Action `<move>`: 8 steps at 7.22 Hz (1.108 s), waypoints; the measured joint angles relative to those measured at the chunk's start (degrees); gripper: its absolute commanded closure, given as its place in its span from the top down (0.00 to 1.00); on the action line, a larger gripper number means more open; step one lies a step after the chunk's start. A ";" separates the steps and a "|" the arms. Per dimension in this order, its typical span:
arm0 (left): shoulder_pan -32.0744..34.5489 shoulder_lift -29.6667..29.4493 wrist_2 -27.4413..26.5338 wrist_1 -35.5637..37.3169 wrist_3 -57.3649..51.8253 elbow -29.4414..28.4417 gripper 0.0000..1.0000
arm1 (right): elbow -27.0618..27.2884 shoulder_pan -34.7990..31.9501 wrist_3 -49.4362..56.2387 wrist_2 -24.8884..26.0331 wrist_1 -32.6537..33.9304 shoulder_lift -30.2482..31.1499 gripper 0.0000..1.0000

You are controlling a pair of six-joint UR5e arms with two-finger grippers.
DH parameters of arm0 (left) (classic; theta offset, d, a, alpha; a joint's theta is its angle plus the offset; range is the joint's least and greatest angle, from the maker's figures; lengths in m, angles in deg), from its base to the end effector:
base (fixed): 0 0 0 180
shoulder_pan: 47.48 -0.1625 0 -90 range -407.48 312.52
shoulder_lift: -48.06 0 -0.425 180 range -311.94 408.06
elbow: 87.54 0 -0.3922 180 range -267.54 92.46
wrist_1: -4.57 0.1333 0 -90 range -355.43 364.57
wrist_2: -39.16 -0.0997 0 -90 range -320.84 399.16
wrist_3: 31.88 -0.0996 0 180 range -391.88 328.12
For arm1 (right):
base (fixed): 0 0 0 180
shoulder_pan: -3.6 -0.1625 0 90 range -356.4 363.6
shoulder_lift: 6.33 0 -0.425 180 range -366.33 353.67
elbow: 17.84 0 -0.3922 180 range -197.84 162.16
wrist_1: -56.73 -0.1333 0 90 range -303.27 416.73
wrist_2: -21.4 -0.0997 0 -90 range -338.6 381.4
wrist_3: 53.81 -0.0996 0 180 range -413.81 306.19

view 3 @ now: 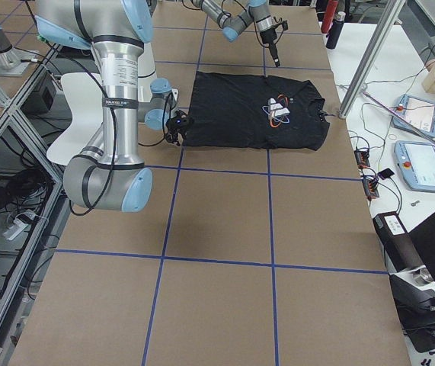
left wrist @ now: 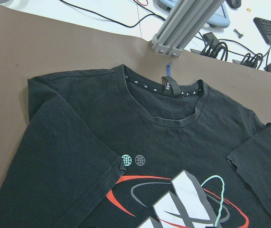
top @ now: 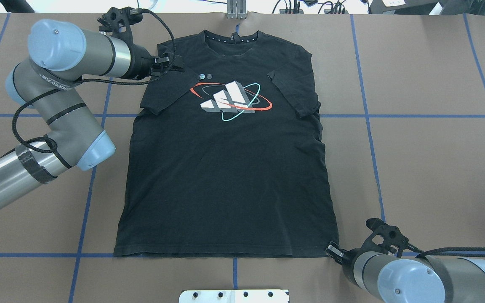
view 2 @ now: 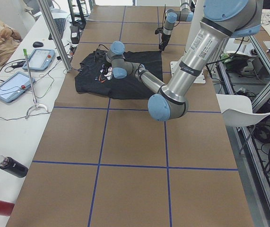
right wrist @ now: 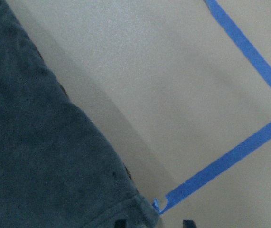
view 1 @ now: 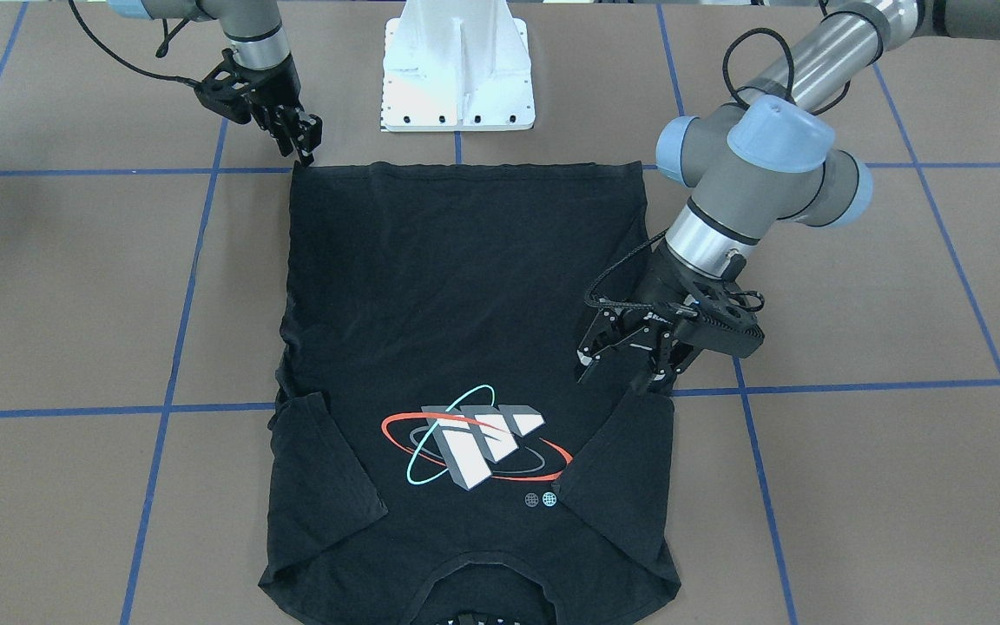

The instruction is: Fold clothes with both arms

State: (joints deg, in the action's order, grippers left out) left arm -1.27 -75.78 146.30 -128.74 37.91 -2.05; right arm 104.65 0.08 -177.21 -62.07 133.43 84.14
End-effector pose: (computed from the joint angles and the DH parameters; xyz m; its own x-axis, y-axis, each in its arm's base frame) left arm 0.4088 -0.5767 0.2566 0.3648 0.0965 -0.9261 0.3934 0.8855 0.2472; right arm -0.4597 -0.1732 0.3782 0.5079 0.5792 0.6376 -0.5046 0.8000 -0.3247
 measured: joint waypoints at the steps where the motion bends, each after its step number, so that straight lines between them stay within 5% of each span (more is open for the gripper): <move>1: -0.03 0.00 -0.03 0.04 0.00 -0.03 0.80 | 0.00 0.02 0.00 0.04 0.02 0.07 0.51; 8: -0.07 0.67 -1.67 0.07 0.00 0.07 0.80 | -0.45 0.35 0.00 0.16 0.03 -0.05 0.47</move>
State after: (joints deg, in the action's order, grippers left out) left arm -1.34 -75.11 144.64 -128.68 37.90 -1.98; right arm 104.20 0.42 -177.21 -61.92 133.46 84.09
